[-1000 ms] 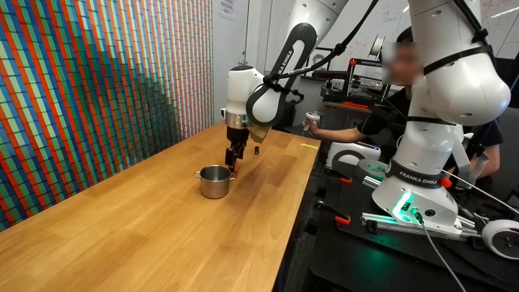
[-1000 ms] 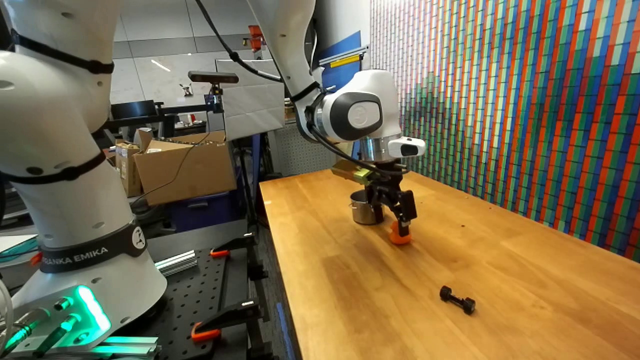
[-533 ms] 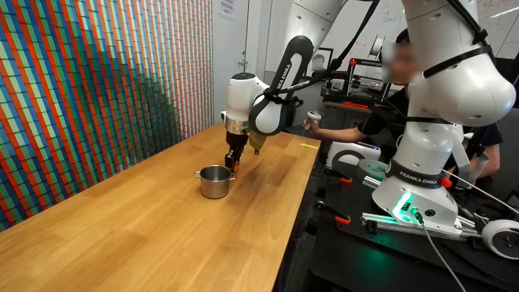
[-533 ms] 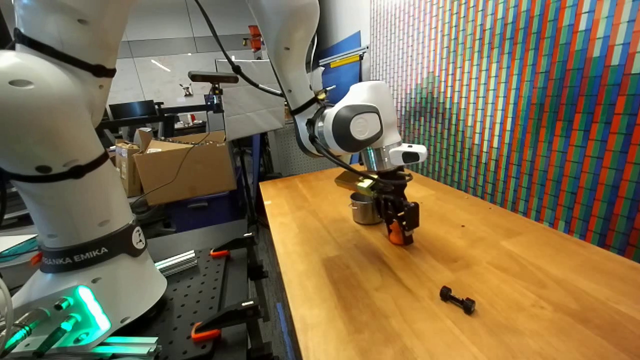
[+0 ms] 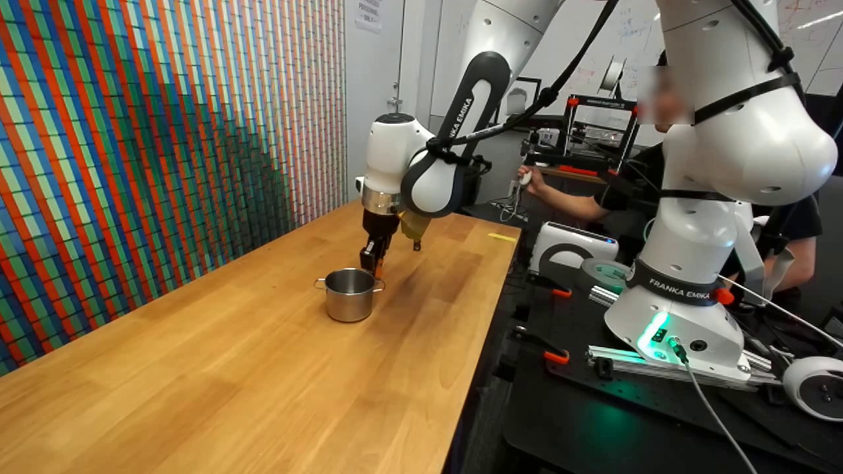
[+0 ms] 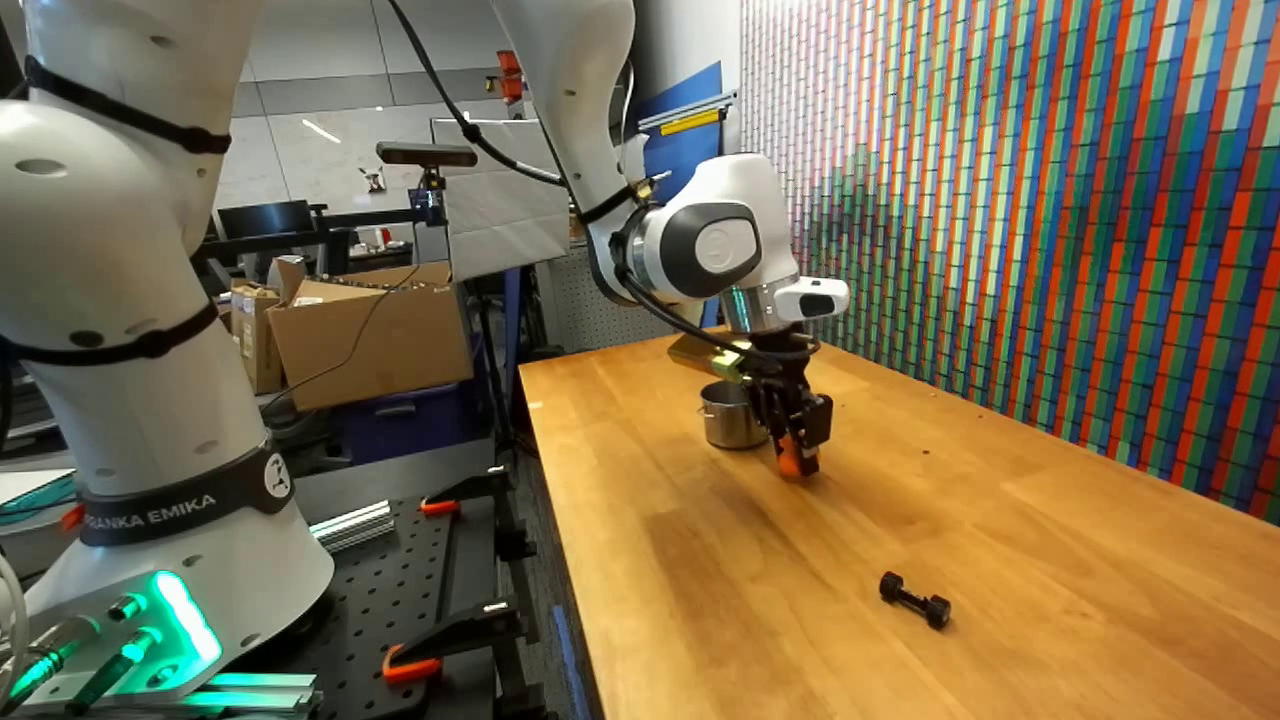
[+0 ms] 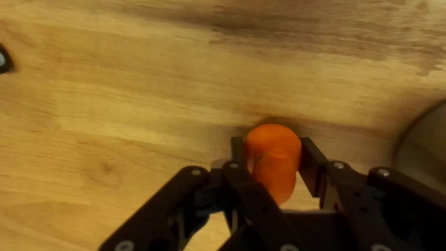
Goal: Put the duck in the pot
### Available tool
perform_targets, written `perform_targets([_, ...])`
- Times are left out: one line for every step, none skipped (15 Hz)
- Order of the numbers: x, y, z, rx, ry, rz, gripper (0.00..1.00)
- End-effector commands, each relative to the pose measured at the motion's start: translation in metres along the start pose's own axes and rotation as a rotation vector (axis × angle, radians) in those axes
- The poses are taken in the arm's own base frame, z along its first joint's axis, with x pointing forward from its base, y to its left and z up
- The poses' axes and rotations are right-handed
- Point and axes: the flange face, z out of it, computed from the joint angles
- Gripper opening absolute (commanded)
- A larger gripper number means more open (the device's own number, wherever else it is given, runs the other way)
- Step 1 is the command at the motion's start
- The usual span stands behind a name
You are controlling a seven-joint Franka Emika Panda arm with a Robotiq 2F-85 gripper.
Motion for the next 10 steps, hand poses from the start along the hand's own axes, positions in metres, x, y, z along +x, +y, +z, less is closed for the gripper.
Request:
perform_targets([0.005,-0.016,-0.050,0.079,0.007,-0.033,0.16])
perform_targets([0.008,-0.022,-0.060,0.100,0.006,-0.041,0.16])
perform_targets([0.011,-0.026,-0.069,0.116,0.002,-0.045,0.16])
perform_targets([0.011,-0.032,-0.078,0.132,-0.004,-0.049,0.16])
perform_targets([0.013,-0.035,-0.085,0.144,-0.010,-0.051,0.16])
perform_targets([0.013,-0.038,-0.088,0.156,-0.021,-0.055,0.16])
perform_targets([0.009,-0.045,-0.092,0.166,-0.029,-0.059,0.17])
perform_targets([0.002,-0.054,-0.092,0.175,-0.039,-0.065,0.17])
perform_targets([-0.002,-0.061,-0.091,0.180,-0.051,-0.069,0.17])
perform_targets([-0.006,-0.067,-0.090,0.189,-0.060,-0.075,0.17])
